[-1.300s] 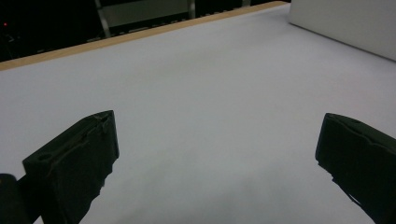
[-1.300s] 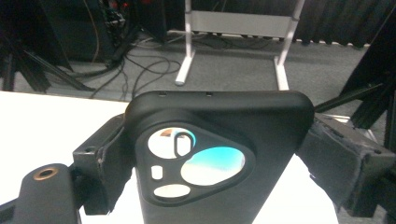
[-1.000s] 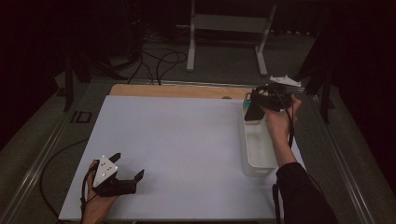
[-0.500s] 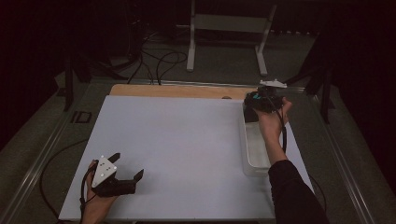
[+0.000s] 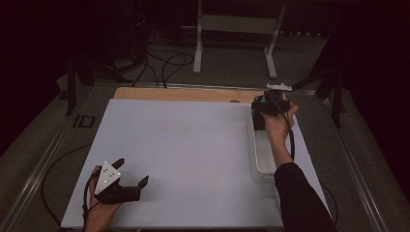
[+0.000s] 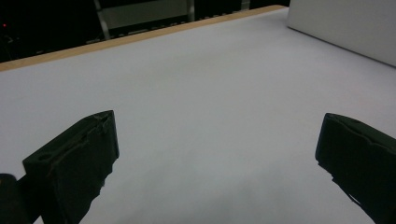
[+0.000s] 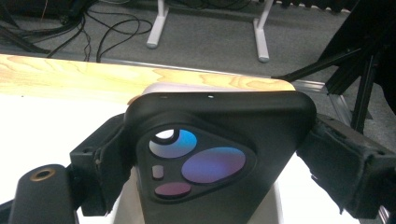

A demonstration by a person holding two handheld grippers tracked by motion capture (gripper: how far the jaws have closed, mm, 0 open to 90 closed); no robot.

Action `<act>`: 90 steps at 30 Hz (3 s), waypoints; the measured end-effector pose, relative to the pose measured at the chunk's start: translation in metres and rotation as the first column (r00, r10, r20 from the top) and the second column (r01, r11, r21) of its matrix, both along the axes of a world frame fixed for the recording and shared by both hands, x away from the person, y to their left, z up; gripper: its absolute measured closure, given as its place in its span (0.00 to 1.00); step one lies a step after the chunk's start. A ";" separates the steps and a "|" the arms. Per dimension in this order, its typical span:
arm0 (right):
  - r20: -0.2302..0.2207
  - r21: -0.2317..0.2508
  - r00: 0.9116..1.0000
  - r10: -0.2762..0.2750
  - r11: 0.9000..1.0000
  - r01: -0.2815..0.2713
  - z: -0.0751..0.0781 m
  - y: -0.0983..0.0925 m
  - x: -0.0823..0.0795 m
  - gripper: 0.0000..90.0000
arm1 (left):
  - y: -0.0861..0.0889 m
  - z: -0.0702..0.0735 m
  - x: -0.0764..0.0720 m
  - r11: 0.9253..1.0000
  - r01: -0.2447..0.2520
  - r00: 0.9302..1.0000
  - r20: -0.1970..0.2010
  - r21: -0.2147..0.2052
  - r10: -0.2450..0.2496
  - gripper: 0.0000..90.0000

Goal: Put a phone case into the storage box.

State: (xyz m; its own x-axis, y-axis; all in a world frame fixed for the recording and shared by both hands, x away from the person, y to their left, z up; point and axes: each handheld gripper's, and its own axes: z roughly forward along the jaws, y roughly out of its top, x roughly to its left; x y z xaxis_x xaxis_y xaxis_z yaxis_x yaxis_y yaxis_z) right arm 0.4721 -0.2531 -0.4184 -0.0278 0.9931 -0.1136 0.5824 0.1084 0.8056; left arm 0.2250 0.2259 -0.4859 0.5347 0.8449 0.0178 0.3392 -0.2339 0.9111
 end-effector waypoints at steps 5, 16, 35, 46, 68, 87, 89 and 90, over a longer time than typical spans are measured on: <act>-0.001 0.012 1.000 0.001 1.000 -0.001 -0.001 -0.001 0.003 0.15 | 0.001 0.000 0.000 1.000 -0.001 1.000 -0.001 -0.003 0.001 0.00; 0.017 0.085 0.999 0.039 0.996 -0.040 0.004 -0.008 0.006 0.08 | 0.000 0.000 -0.001 1.000 0.002 1.000 -0.002 -0.002 -0.002 0.00; 0.041 0.111 0.992 0.117 0.986 -0.121 0.019 -0.016 -0.014 0.09 | -0.001 0.000 -0.001 1.000 0.000 1.000 -0.004 0.004 0.000 0.00; 0.030 0.101 0.967 0.254 0.961 -0.256 0.023 -0.010 -0.052 0.09 | -0.002 0.000 0.000 1.000 0.000 1.000 -0.010 0.008 0.000 0.00; 0.099 0.117 0.884 0.456 0.877 -0.465 0.019 0.001 -0.141 0.09 | -0.006 0.003 0.000 0.999 0.005 1.000 -0.016 0.032 -0.005 0.00; 0.209 0.126 0.823 0.529 0.820 -0.559 -0.017 -0.005 -0.204 0.09 | -0.006 0.009 -0.002 0.999 0.011 1.000 -0.003 0.035 -0.011 0.00; 0.215 0.131 0.819 0.532 0.815 -0.564 -0.020 -0.006 -0.208 0.09 | -0.006 0.010 -0.002 1.000 0.012 1.000 -0.002 0.028 -0.012 0.00; 0.217 0.134 0.818 0.533 0.813 -0.566 -0.023 -0.007 -0.211 0.09 | -0.006 0.010 -0.002 1.000 0.013 1.000 -0.001 0.028 -0.013 0.00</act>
